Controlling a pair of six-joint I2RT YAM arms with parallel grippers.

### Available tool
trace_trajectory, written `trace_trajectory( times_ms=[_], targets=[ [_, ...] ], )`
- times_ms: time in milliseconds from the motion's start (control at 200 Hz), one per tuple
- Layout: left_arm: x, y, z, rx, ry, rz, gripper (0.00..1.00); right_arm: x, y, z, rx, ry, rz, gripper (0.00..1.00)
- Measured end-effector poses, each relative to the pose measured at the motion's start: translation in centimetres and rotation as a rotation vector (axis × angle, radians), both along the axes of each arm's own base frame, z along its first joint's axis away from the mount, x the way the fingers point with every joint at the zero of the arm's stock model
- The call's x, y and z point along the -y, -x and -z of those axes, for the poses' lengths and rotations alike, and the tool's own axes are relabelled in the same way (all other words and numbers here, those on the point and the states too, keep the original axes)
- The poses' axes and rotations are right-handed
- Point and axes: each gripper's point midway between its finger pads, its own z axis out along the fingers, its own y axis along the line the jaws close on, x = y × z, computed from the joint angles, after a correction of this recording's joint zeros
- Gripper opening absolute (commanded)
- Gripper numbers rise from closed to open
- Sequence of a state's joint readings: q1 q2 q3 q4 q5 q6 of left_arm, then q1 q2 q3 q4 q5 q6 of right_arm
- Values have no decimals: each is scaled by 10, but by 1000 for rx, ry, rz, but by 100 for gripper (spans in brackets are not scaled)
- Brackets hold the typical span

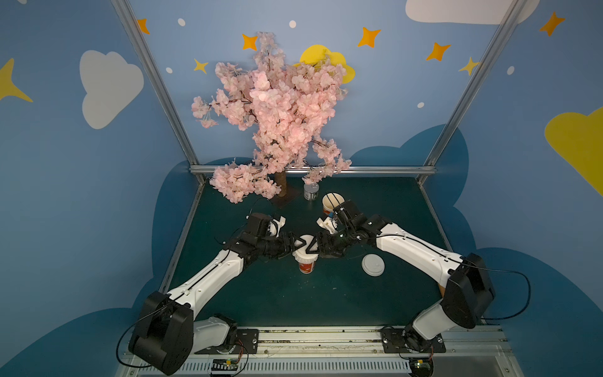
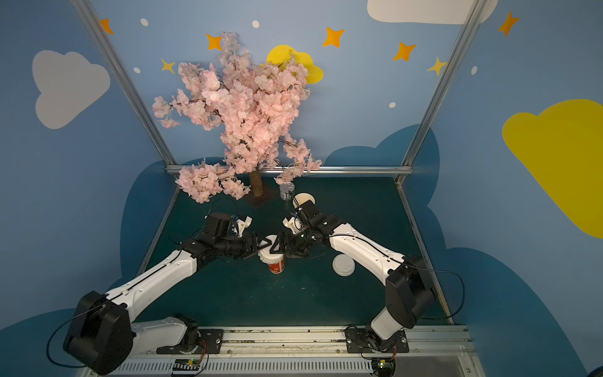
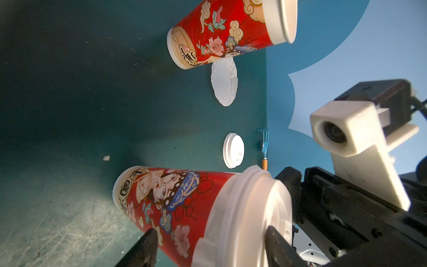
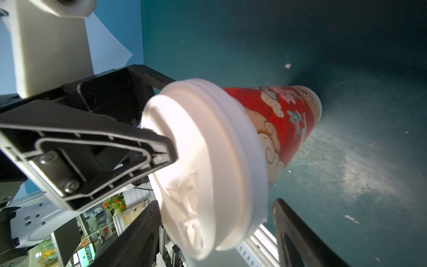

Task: Put the leak-proof paper on the milk tea cups
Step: Secure the cup lid on the cup.

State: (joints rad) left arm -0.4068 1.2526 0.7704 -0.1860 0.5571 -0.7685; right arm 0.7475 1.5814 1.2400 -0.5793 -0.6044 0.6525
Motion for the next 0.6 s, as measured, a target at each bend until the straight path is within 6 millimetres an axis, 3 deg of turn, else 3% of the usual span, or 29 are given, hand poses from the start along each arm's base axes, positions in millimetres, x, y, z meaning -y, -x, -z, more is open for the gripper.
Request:
trace_trajectory(
  times_ms=[150, 596],
  targets=[
    [0, 0, 0, 2, 0, 2, 72, 1, -2, 1, 4, -1, -1, 69],
    [-1, 3, -1, -5, -8, 1, 72, 2, -11, 6, 38, 24, 7, 67]
  ],
)
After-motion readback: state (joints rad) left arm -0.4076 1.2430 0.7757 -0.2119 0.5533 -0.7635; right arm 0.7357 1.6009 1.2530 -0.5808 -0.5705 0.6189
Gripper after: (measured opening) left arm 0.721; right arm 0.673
